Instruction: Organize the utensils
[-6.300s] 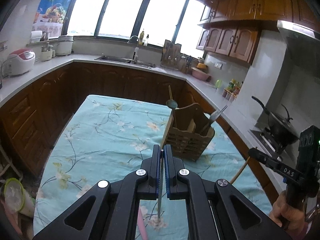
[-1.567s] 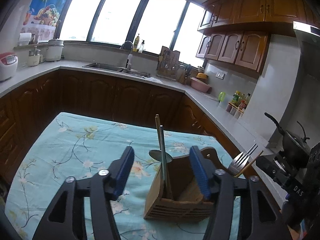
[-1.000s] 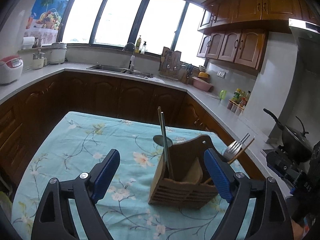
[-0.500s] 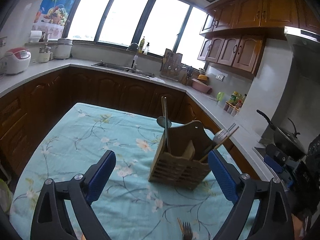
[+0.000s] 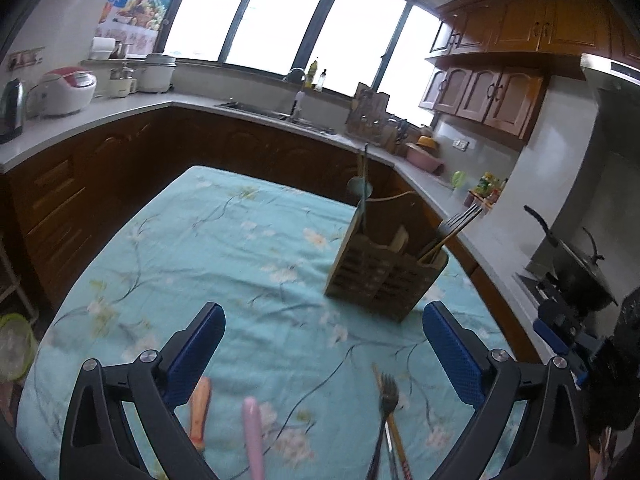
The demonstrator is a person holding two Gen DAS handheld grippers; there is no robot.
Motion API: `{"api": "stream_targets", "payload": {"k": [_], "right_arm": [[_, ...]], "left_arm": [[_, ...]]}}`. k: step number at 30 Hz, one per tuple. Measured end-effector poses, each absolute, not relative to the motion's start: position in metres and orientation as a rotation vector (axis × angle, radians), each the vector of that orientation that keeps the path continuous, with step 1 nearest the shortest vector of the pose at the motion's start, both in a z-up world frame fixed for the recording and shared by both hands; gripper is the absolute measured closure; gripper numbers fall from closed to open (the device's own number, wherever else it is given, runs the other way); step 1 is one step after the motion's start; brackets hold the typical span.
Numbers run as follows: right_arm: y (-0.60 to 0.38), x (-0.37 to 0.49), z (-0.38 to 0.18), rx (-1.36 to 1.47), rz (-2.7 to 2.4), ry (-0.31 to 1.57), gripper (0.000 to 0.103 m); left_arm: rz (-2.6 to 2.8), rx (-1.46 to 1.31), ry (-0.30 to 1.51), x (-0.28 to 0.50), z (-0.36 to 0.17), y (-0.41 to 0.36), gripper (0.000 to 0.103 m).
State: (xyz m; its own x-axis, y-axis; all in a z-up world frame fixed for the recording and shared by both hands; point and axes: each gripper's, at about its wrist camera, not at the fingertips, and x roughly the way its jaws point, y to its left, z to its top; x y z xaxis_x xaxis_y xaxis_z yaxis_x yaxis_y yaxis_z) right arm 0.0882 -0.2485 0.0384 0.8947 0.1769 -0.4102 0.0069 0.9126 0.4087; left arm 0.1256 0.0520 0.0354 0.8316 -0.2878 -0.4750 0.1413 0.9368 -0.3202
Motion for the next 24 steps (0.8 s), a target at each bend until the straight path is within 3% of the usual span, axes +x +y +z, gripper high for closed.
{"api": "stream_targets", "payload": {"k": [18,24], "right_arm": [[-0.209,-0.004,0.028,0.209,0.008,0.474,0.000],[-0.203,-0.025,0.057,0.151,-0.014,0.389,0.000]], "left_arm": [[-0.151,-0.039,0.422,0.008,0.044,0.039,0.001],[-0.159,-0.017,0.393,-0.013,0.063,0.033,0.001]]}}
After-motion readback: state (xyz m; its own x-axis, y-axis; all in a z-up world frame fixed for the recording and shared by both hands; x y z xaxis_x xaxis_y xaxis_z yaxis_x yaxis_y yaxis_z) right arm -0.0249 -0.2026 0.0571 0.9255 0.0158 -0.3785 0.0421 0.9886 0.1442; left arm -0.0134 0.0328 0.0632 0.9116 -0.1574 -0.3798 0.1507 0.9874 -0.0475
